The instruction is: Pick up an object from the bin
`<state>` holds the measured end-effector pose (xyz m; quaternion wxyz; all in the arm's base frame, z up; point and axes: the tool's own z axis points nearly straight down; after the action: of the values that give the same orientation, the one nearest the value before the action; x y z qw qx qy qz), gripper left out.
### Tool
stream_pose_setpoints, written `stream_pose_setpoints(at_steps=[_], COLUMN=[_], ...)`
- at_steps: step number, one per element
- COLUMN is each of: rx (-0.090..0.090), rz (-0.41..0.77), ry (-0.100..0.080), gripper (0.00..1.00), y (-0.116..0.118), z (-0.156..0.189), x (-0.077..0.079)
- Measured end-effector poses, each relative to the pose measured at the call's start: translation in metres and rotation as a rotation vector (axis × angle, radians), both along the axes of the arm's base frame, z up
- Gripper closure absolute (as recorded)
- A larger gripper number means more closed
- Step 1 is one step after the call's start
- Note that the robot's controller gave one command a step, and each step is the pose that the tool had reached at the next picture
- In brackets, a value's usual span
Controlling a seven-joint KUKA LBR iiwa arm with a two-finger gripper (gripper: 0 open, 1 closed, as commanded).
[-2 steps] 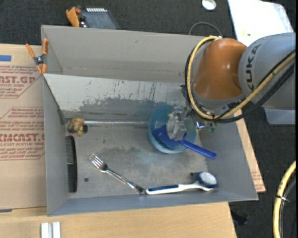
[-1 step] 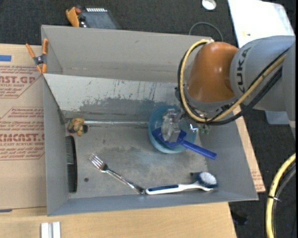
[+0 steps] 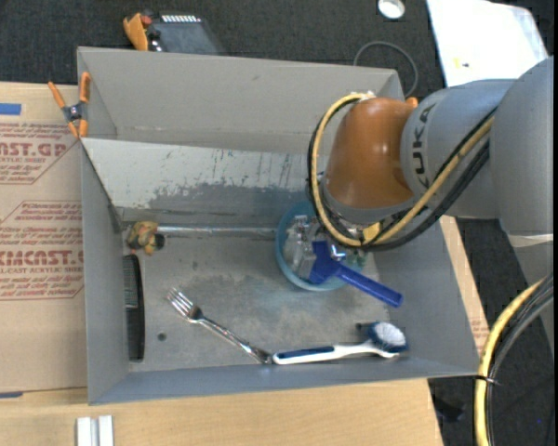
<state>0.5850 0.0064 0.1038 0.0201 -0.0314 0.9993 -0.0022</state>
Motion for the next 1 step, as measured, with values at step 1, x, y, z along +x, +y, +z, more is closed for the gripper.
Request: stream_pose_setpoints(at_steps=[1], rx=[-0.001], rz=[0.013], ry=[0.002], gripper=[1.0], y=[0.0043], z=[-0.0081], x=[-0.0005])
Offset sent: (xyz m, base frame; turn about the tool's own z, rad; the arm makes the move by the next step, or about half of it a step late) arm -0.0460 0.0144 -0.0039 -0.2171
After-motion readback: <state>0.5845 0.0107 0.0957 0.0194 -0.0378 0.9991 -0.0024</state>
